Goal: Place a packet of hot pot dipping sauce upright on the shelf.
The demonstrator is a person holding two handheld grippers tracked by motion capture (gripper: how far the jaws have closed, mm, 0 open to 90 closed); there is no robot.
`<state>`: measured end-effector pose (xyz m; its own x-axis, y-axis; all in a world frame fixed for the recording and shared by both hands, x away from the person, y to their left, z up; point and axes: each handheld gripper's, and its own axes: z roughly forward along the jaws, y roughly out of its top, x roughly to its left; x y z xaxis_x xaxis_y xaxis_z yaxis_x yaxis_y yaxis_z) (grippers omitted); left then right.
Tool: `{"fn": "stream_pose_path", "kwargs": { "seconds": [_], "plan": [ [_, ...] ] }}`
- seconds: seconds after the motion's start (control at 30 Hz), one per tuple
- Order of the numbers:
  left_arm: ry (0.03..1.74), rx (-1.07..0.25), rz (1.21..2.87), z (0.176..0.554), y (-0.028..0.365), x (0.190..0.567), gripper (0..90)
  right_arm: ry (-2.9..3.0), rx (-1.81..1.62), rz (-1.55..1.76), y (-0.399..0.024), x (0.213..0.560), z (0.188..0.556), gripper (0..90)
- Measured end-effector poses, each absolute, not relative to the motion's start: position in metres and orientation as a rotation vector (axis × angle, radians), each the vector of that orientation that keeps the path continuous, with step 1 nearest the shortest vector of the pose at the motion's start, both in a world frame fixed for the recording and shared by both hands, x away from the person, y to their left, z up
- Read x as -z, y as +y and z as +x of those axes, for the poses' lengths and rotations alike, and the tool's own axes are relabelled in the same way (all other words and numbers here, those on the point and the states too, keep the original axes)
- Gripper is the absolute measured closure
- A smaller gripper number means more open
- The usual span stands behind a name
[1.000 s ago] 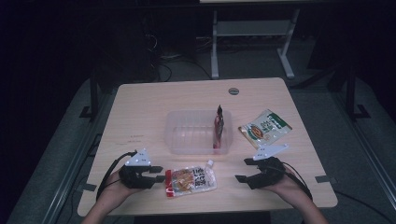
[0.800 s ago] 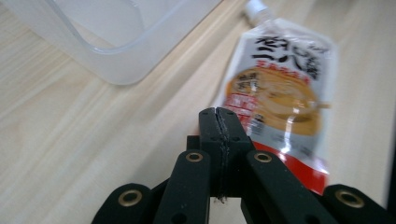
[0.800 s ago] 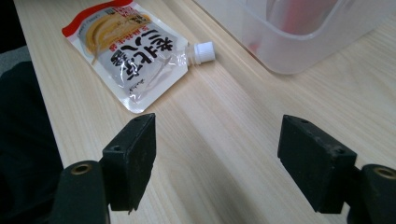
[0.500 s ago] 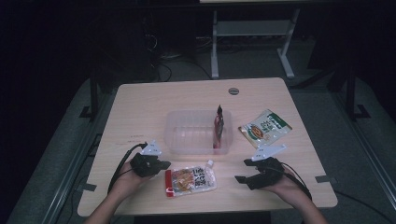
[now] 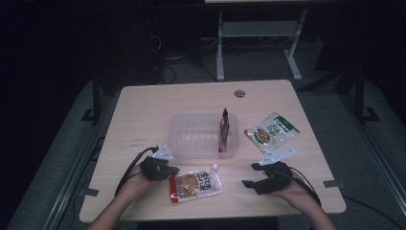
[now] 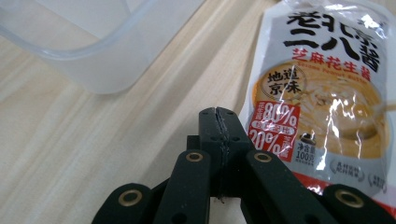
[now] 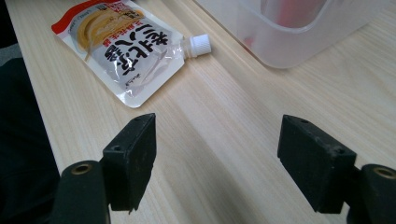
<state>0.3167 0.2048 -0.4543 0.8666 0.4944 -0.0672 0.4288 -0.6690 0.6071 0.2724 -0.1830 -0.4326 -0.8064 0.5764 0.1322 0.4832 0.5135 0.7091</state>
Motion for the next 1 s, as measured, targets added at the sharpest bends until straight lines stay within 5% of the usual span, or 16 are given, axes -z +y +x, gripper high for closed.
{"fn": "stream_pose_path", "kwargs": {
  "seconds": [0.57, 1.0],
  "plan": [
    [0.678, -0.048, 2.371, 0.301, 0.210, 0.441, 89.5, 2.651, -1.192, 0.953, -0.185, 0.435, 0.275, 29.4],
    [0.650, -0.019, 2.382, 0.254, 0.202, 0.430, 89.3, 2.655, -1.193, 0.967, -0.179, 0.436, 0.275, 29.3]
  ]
}}
